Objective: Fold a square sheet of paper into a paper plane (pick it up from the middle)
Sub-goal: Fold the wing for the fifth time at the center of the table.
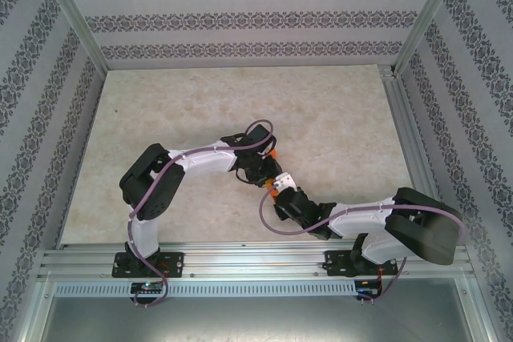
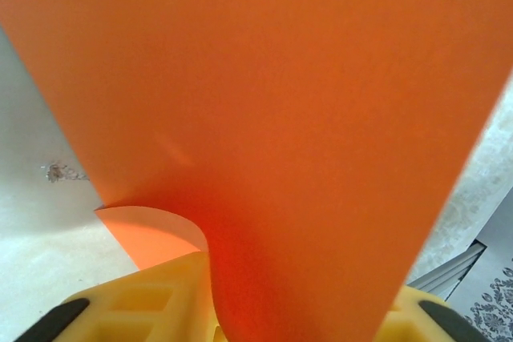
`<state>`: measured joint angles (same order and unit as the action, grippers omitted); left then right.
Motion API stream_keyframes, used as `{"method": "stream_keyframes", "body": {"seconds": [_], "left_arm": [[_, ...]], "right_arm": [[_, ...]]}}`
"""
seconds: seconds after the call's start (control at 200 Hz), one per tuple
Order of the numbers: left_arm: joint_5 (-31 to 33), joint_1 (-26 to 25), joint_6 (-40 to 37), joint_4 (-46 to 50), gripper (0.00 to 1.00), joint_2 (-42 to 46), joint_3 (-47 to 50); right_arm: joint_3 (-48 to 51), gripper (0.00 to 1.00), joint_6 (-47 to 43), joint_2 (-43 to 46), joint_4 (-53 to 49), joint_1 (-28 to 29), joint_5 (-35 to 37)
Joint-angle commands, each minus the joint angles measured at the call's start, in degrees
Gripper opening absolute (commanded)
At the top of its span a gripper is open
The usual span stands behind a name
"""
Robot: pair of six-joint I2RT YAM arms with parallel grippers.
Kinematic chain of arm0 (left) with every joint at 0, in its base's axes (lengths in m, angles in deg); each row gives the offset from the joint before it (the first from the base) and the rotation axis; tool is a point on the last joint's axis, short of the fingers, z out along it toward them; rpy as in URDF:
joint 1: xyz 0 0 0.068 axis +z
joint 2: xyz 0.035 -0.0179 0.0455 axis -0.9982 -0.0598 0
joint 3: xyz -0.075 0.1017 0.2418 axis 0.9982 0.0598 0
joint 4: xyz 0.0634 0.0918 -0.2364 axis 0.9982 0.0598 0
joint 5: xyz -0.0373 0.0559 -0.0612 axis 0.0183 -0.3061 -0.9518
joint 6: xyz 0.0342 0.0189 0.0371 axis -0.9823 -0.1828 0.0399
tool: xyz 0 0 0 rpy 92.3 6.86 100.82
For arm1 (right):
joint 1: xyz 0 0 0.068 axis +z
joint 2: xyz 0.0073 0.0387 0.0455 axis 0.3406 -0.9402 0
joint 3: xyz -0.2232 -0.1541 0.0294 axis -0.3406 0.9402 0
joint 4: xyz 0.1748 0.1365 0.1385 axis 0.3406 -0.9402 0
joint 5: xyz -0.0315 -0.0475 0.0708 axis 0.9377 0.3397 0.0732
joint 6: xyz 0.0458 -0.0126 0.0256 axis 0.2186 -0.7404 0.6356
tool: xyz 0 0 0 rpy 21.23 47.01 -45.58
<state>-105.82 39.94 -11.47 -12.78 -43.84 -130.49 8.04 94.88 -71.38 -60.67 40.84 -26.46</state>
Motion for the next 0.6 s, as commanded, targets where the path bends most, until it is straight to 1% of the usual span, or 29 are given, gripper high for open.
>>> {"method": "stream_keyframes", "body": {"seconds": [0.0, 0.145, 0.235, 0.26, 0.32, 0.35, 0.409, 0.479, 0.559, 0.594], "left_arm": [[-0.5, -1.1, -1.9, 2.6, 0.30, -0.3, -1.9], [-0.4, -1.1, -2.7, 3.6, 0.27, -0.7, -2.8], [-0.1, -1.1, -3.1, 4.0, 0.18, -0.8, -2.9], [-0.1, -1.1, -3.2, 4.1, 0.18, -0.9, -2.9], [-0.1, -1.1, -3.5, 4.0, 0.16, -1.0, -2.8], [0.0, -1.1, -3.6, 4.1, 0.13, -1.1, -2.8], [0.2, -1.1, -3.9, 4.2, 0.12, -1.3, -2.8], [0.3, -1.1, -4.4, 4.1, 0.09, -1.4, -2.9], [0.7, -1.1, -5.2, 4.0, 0.09, -1.4, -3.0], [0.9, -1.1, -5.4, 3.8, 0.09, -1.4, -3.0]], "right_arm": [[-0.6, 0.12, 0.7, 0.8, 1.4, 0.4, 1.0], [-0.1, 0.14, 1.7, 1.6, 0.9, 0.4, 1.3], [0.7, 0.16, 3.1, 3.4, 0.6, 0.4, 0.9], [0.9, 0.17, 3.6, 4.1, 0.3, 0.4, 0.6], [1.1, 0.19, 4.8, 6.4, -1.2, 0.4, 0.6], [1.1, 0.21, 5.4, 7.6, -2.5, 0.3, 0.3], [1.1, 0.23, 6.9, 10.4, -5.4, 0.2, -0.2], [1.7, 0.26, 8.7, 14.0, -8.5, -0.3, -1.3], [2.6, 0.30, 12.0, 18.6, -12.6, -1.6, -1.9], [3.2, 0.33, 13.3, 20.8, -13.7, -2.9, -3.8]]}}
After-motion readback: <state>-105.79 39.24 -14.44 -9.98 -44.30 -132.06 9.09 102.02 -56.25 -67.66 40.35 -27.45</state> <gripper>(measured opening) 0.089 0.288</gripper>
